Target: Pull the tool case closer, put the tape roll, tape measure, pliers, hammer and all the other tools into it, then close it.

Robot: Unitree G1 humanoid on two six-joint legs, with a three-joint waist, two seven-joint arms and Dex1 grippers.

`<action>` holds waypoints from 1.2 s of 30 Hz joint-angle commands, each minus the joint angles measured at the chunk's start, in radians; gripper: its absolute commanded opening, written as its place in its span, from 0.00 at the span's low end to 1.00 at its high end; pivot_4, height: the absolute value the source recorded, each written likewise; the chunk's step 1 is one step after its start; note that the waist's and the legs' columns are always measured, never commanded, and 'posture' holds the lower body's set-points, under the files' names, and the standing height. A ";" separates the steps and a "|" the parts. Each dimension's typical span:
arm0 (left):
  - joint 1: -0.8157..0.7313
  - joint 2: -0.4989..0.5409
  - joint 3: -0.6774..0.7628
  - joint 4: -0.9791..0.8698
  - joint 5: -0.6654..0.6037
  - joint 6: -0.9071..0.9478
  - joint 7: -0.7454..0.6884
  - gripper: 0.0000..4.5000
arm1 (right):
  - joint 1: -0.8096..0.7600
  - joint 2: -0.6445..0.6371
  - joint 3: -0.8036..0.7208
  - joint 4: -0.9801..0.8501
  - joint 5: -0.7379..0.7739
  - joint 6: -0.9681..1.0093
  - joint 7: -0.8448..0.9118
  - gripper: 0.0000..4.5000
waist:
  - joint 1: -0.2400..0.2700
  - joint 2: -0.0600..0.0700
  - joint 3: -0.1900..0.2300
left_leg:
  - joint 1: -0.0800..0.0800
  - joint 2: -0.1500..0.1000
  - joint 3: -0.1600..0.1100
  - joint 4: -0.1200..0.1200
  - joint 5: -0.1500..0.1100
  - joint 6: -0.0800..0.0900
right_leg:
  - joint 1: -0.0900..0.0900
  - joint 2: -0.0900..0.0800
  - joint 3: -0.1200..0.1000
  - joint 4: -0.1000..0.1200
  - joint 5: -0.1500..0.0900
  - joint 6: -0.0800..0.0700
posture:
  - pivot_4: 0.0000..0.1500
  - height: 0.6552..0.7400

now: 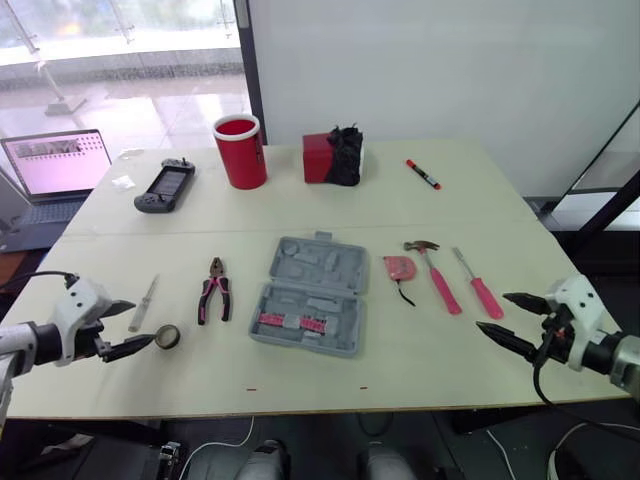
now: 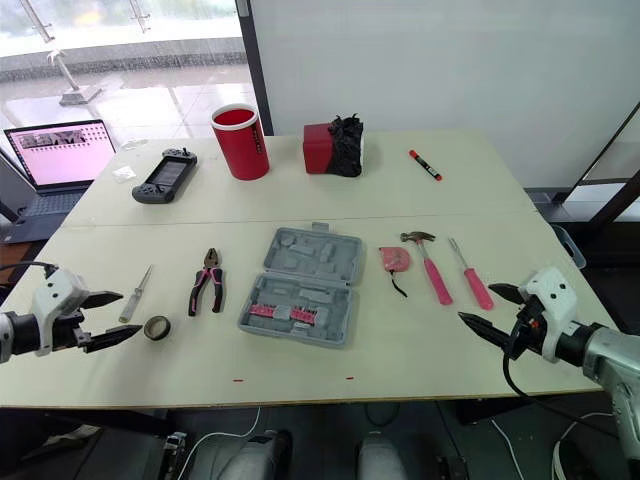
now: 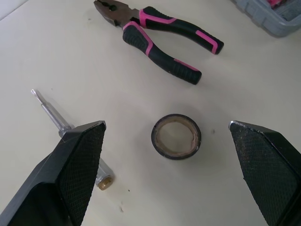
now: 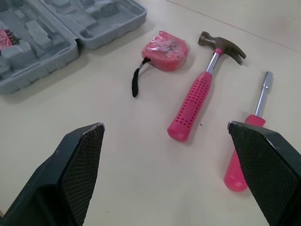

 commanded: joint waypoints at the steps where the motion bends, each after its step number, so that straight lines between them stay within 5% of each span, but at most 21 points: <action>1: -0.014 0.038 0.042 0.016 -0.020 -0.002 -0.017 0.98 | -0.018 -0.021 -0.031 0.025 -0.003 -0.049 0.020 1.00 | 0.000 0.000 0.000 | 0.000 0.000 0.000 0.000 0.000 0.000 | 0.000 0.000 0.000 0.000 0.000 0.000 | 1.00 1.00; 10: -0.005 0.021 0.085 -0.016 -0.053 0.017 0.013 0.98 | -0.066 -0.028 0.008 0.069 -0.009 -0.071 0.054 1.00 | 0.000 0.000 0.000 | 0.000 0.000 0.000 0.000 0.000 0.000 | 0.000 0.000 0.000 0.000 0.000 0.000 | 1.00 1.00; 16: 0.038 0.027 0.126 -0.076 -0.082 0.094 0.045 0.98 | -0.122 -0.069 0.074 -0.058 0.063 0.096 0.091 1.00 | -0.003 0.000 0.000 | 0.000 0.001 0.001 0.000 0.000 0.000 | -0.001 0.000 0.001 0.001 0.000 0.000 | 1.00 1.00; 25: 0.226 -0.045 0.214 -0.532 -0.245 0.313 0.101 0.98 | -0.400 -0.071 0.257 -0.192 0.133 0.341 0.060 1.00 | 0.001 0.000 0.000 | -0.001 0.004 0.004 0.000 0.000 0.000 | -0.003 -0.002 0.003 0.000 0.000 0.000 | 1.00 1.00; 32: 0.163 -0.139 0.094 -0.720 -0.211 0.382 0.265 0.98 | -0.561 -0.031 0.449 -0.186 0.025 0.394 -0.009 1.00 | 0.010 -0.001 0.000 | -0.001 0.001 0.005 0.000 0.000 0.000 | -0.003 -0.002 0.003 0.000 0.000 0.000 | 1.00 1.00; 36: 0.014 -0.172 -0.046 -0.613 -0.115 0.327 0.293 0.68 | -0.627 0.039 0.530 -0.077 -0.093 0.331 -0.087 0.69 | 0.010 -0.001 0.000 | -0.001 0.000 0.006 0.001 0.000 0.000 | -0.004 -0.001 0.003 0.001 0.000 0.000 | 1.00 1.00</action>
